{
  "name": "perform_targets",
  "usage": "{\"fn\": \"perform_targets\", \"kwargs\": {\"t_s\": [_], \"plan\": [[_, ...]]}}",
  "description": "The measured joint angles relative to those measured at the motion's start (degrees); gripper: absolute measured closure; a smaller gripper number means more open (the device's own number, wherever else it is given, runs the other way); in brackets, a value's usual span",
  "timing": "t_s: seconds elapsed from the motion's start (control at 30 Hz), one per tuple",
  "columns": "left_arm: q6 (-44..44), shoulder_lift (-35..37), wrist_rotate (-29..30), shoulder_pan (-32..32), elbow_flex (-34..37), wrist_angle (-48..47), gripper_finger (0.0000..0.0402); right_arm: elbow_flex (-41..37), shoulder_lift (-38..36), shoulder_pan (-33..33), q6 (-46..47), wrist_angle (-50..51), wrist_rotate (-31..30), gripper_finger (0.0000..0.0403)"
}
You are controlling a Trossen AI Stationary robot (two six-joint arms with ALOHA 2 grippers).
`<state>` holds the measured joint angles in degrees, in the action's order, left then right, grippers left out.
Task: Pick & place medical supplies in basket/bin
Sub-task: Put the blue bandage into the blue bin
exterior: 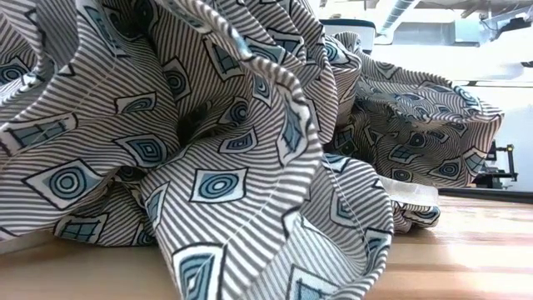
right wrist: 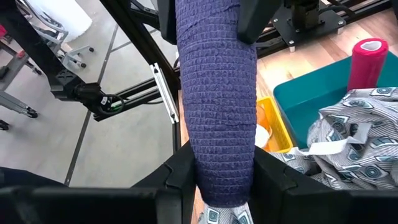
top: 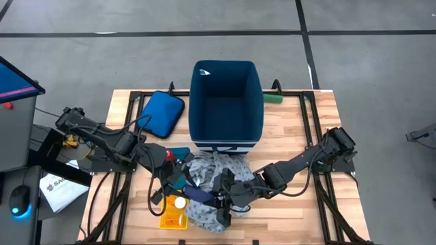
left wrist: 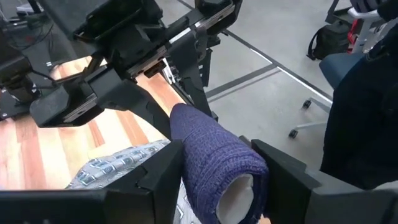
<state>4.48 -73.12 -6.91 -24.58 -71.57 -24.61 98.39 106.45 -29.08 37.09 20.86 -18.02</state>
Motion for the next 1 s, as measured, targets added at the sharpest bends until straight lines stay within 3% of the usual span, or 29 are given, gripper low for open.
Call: {"fn": "perform_targets", "kwargs": {"t_s": [0.43,1.0], "plan": [[-0.84,0.38,2.0,-0.04,-0.07,-2.48,0.0285,-0.04,0.04,-0.04,0.27,-2.16,0.02,0.03],[-2.63,4.37,3.75,0.09,0.15,-12.81,0.0293,0.17,0.04,0.0,8.6,-2.19,2.01,0.03]]}}
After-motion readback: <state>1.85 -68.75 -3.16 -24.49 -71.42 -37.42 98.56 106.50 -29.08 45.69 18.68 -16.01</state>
